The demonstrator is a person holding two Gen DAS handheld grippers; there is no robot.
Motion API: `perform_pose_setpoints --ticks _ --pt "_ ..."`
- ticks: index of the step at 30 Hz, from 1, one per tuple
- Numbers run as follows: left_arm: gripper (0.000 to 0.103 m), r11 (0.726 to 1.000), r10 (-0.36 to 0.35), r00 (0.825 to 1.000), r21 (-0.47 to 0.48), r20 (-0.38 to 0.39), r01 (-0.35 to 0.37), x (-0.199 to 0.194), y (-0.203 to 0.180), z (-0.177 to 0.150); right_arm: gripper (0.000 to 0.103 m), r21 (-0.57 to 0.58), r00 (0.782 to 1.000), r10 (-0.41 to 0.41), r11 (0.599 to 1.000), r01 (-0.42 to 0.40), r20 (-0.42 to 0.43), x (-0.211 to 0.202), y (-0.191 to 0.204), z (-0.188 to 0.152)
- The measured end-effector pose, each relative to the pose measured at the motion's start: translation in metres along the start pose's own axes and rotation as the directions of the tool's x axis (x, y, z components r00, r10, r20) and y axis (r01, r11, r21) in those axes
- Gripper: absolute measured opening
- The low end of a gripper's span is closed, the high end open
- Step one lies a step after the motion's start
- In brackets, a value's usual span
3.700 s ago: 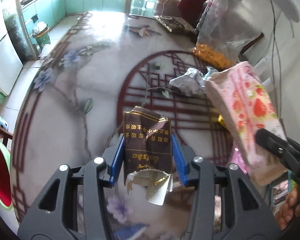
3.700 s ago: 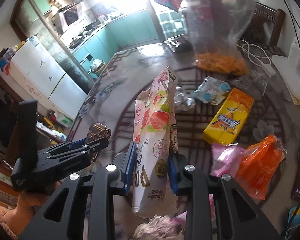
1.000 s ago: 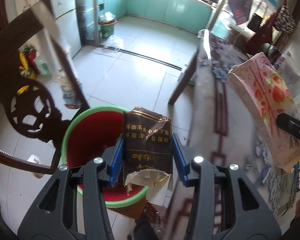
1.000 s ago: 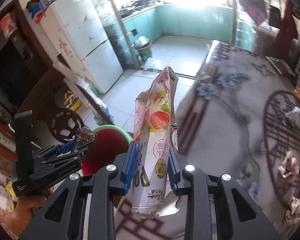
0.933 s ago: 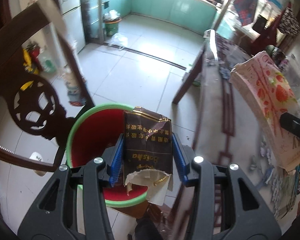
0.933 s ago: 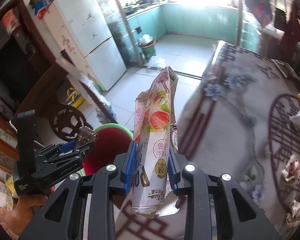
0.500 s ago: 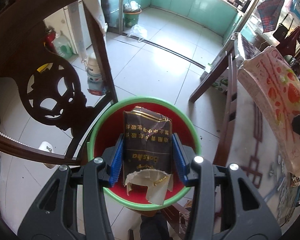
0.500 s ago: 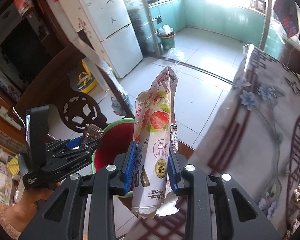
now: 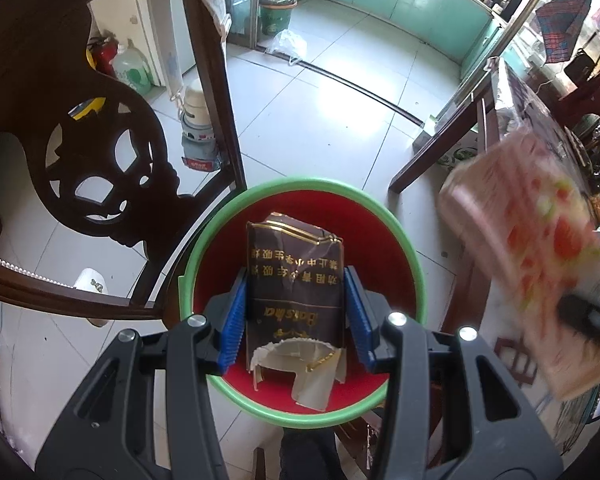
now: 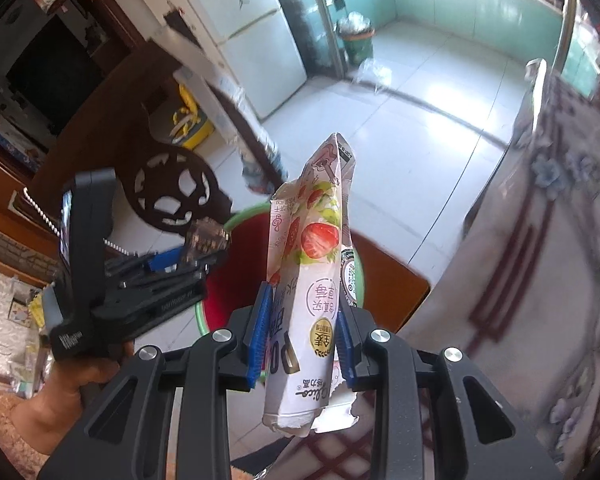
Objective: Collect trash
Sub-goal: 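Carry the pink bag and cigarette pack over the red bin with both grippers, then open the right gripper to drop the pink bag while the left gripper releases the cigarette pack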
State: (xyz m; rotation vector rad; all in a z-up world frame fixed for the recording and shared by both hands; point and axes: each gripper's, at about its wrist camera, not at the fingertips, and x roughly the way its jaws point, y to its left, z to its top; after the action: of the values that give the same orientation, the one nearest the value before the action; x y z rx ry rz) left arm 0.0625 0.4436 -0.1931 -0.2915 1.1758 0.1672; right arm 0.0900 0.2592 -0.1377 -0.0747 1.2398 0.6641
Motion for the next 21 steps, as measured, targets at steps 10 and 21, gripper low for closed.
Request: perform_pose_setpoints --ticks 10,21 --pt "0.044 1.000 0.009 1.000 -0.025 0.003 -0.009 0.002 0.009 0.005 0.028 -0.022 0.998 -0.007 1.000 0.006 -0.068 0.023 0.004 -0.003" --pt "0.044 0.999 0.023 1.000 -0.042 0.004 -0.023 0.001 0.014 0.004 0.059 -0.021 0.996 0.050 0.998 -0.052 -0.071 0.026 0.009 0.000"
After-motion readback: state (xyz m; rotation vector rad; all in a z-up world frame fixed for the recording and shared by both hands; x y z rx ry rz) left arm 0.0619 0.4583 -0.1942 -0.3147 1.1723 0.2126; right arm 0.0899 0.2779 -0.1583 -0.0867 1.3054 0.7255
